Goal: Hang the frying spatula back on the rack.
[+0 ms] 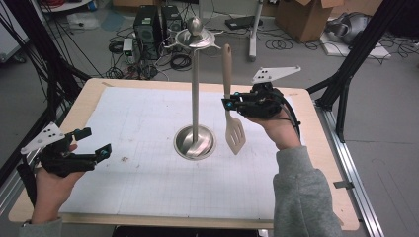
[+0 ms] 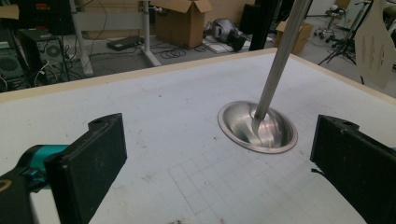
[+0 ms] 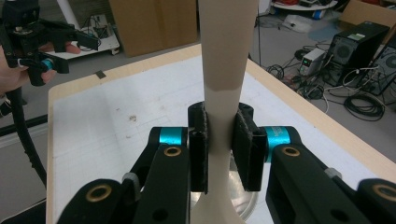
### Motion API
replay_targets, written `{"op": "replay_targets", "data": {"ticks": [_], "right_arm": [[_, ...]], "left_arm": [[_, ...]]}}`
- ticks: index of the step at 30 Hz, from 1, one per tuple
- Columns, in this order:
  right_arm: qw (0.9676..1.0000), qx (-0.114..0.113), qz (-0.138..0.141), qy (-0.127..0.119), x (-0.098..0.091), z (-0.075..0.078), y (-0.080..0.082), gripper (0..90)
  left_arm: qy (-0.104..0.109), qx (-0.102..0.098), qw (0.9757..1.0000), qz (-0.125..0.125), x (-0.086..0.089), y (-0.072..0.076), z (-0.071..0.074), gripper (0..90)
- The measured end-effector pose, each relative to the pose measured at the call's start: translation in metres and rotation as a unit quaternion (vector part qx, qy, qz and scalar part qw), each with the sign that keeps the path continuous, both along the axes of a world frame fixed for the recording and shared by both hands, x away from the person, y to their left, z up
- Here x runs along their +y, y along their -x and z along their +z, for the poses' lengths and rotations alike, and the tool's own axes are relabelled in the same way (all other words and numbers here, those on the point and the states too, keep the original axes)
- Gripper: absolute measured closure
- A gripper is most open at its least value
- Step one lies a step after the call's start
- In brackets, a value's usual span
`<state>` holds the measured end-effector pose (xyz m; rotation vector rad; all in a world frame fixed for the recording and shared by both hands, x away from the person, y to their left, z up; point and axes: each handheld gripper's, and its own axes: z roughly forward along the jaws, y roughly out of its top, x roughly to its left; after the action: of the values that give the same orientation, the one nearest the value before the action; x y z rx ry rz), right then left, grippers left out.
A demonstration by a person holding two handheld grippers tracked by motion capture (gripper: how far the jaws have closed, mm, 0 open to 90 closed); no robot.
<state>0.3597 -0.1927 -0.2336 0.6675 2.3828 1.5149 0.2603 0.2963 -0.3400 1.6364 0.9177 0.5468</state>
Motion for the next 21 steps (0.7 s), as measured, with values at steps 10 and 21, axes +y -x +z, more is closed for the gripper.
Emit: {"op": "replay_targets", "data": {"ticks": [10, 21], "right_arm": [[1.0000, 0.006, 0.001, 0.002, 0.0034, 0.0001, -0.0024, 77.7], [0.9999, 0.011, 0.008, 0.010, 0.0097, 0.0005, -0.0041, 77.7]], "left_arm": [[0.002, -0.001, 1.0000, -0.001, 0.0013, 0.0004, 0.0006, 4.2], [0.004, -0.002, 1.0000, 0.000, 0.0023, 0.0009, 0.0011, 4.1]]}}
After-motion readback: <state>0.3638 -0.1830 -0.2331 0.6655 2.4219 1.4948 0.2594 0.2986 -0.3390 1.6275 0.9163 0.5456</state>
